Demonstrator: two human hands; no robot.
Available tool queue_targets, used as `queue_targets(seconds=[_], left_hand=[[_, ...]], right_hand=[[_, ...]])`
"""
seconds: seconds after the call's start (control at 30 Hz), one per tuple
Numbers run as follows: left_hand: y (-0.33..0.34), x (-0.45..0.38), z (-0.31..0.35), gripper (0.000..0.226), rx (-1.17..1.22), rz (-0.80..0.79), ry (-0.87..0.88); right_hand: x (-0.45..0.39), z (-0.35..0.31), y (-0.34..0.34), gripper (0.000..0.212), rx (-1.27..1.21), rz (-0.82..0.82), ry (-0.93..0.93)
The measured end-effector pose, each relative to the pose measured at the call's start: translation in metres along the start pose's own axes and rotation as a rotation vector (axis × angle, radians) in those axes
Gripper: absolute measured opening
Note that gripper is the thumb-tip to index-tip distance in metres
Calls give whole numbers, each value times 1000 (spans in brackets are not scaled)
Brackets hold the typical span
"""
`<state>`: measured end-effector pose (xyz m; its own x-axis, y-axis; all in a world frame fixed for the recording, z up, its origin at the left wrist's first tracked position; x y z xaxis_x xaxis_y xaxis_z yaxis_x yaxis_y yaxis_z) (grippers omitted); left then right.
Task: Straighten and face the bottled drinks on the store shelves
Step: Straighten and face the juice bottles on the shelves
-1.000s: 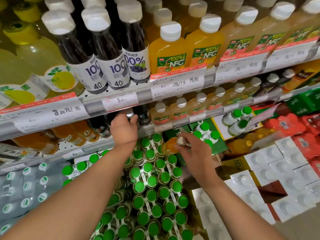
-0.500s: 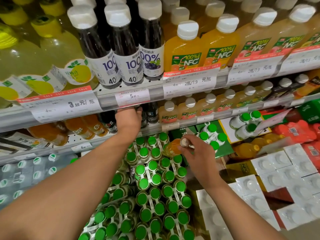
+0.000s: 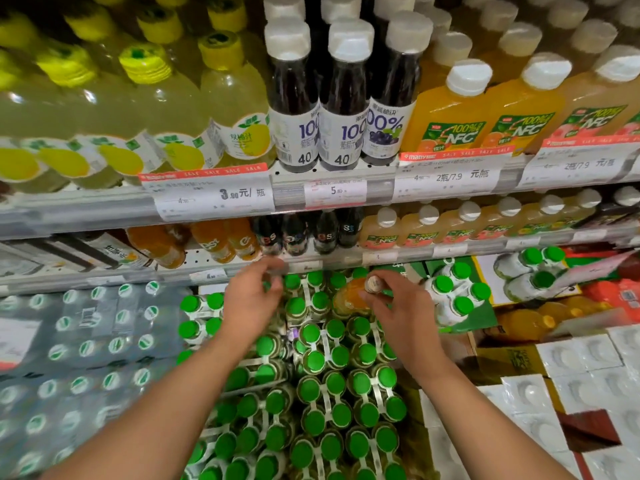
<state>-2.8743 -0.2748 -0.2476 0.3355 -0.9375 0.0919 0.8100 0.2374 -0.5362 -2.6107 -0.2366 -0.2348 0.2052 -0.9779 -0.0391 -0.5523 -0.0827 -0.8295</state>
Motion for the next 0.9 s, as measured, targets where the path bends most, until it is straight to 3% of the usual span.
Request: queue_targets(seconds=[0.17,0.3,0.4,0.6,0.9], left_hand=[[-41,31,-50,12,0,-34,-72],[-66,44,-83,22,-2,-217,-207],[-88,46,-103,16,-27,-309,-276],[-149,37,-118,21,29,-200,-326],[-212,14,-127,17,-40,-110,-260]], right_hand=[[-4,-40,17,27,-32,-47,-29],[-7,-79,34,23,-30,-69,-75],[-11,-105,49,26,-23,-89,-107],[-15,-161,79,28,-87,-105,-163],[-33,-238,125,26,-98,-143,-230]])
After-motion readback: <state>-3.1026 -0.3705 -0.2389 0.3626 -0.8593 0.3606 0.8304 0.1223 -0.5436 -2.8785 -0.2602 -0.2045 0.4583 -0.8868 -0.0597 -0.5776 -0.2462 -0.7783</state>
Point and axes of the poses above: each hand's wrist, its own x-axis away from the middle knuckle, its own y-axis out of the palm, z = x × y, the point moved 3 cm from there along -x, towards the middle knuckle, and after that the axes turned 14 degrees about x, right-handed, at the moved point
